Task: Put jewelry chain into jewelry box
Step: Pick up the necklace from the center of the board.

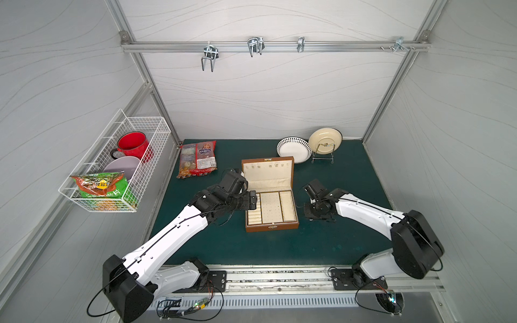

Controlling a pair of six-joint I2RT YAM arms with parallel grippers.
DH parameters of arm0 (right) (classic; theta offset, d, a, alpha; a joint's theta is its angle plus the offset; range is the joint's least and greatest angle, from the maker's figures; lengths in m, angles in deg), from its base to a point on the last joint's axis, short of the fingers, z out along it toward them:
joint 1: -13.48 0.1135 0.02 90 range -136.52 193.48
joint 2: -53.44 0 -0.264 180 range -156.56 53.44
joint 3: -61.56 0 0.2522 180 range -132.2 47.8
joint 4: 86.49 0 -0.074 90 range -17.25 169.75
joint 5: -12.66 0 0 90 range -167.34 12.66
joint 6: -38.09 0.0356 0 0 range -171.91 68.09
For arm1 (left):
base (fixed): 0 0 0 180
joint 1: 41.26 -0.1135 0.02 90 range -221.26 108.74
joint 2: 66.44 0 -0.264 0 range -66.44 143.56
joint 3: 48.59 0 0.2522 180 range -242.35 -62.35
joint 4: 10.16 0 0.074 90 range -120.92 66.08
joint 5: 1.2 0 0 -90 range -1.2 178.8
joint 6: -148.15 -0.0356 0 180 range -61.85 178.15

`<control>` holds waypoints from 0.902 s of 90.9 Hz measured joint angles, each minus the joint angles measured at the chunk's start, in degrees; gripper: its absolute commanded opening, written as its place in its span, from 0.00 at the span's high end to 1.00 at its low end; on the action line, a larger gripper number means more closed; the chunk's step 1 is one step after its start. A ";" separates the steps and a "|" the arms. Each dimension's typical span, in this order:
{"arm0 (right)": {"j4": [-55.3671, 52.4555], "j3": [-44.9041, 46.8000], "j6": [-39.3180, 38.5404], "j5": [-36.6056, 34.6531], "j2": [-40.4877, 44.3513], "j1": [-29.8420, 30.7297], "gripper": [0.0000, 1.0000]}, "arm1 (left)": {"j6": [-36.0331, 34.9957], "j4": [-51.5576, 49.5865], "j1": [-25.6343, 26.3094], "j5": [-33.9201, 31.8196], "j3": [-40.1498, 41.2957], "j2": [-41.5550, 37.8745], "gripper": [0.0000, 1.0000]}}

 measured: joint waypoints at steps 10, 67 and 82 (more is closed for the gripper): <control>-0.70 -1.49 0.00 -1.31 0.83 -2.60 0.57 | 0.11 -0.02 0.00 -0.02 0.37 -0.20 0.09; -0.50 -0.11 2.12 -2.12 -10.12 0.59 0.78 | 0.24 -0.13 0.00 -1.18 0.98 -1.44 0.09; -0.46 -0.42 2.71 -2.80 -10.51 1.27 0.91 | 0.24 -0.13 0.00 -1.31 0.98 -1.46 0.09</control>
